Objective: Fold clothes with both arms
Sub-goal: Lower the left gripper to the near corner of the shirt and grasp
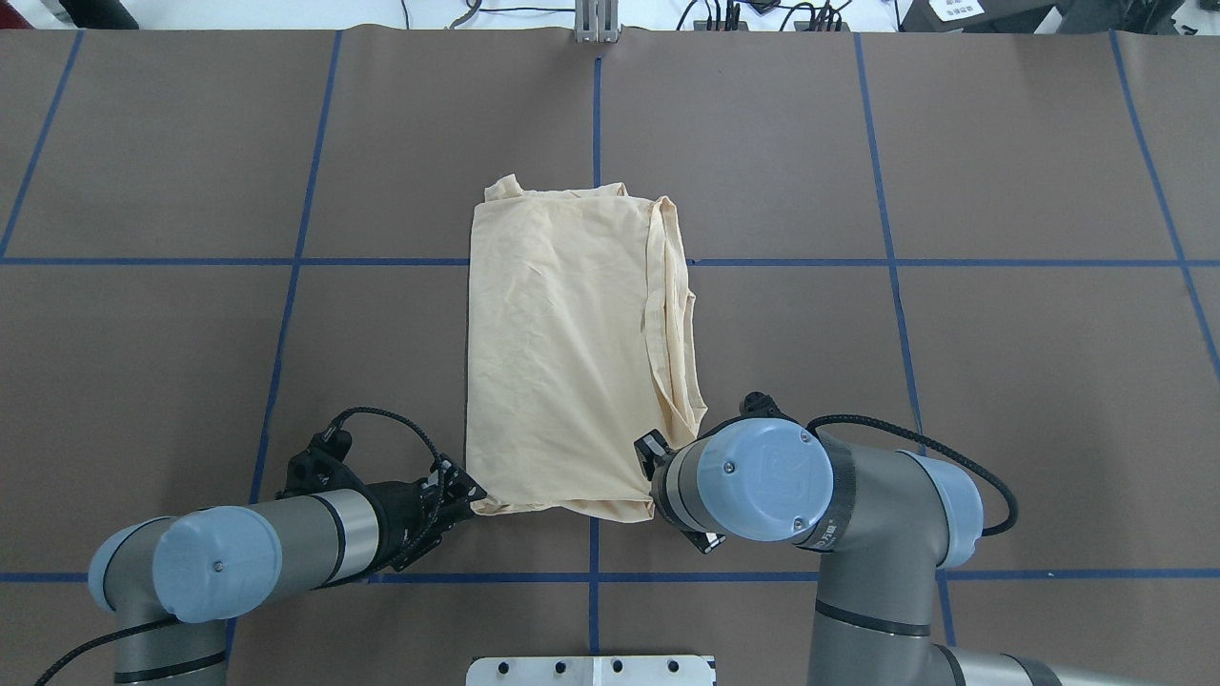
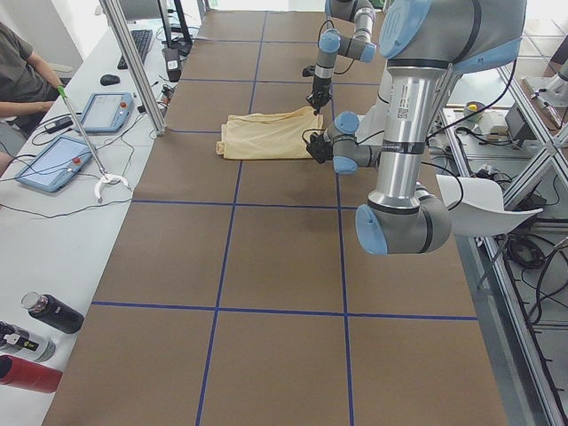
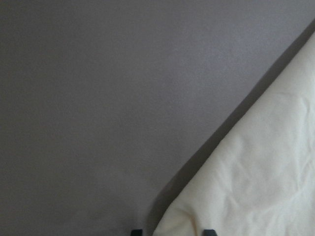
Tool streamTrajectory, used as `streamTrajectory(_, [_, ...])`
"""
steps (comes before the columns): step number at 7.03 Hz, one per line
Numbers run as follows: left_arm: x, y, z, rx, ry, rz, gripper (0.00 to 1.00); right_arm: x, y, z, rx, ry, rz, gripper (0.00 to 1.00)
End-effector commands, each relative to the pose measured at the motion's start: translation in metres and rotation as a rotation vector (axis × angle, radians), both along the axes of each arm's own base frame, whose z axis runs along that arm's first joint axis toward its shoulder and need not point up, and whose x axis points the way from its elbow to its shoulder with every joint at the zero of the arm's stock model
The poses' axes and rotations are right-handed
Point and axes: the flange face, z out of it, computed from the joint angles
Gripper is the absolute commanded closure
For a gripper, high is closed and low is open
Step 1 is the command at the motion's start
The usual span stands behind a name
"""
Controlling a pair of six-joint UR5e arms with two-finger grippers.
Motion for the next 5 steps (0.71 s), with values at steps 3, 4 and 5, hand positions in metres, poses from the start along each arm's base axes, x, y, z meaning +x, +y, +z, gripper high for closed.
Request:
streamTrajectory(3, [-0.011,0.001,-0.015,0.000,0.034,0.000,1.00,0.000,0.000,0.001,-0.001,0.002,0.000,1.00])
streamTrajectory(4, [-0.021,0.005,-0.023,0.004,0.052,0.005,1.00,0.001,-0.001,0.000,0.000,-0.001,0.002,1.00])
streamTrajectory(5, [-0.027,0.016,-0.029,0.003,0.067,0.021,1.00,0.005,-0.002,-0.004,0.002,-0.010,0.004,1.00])
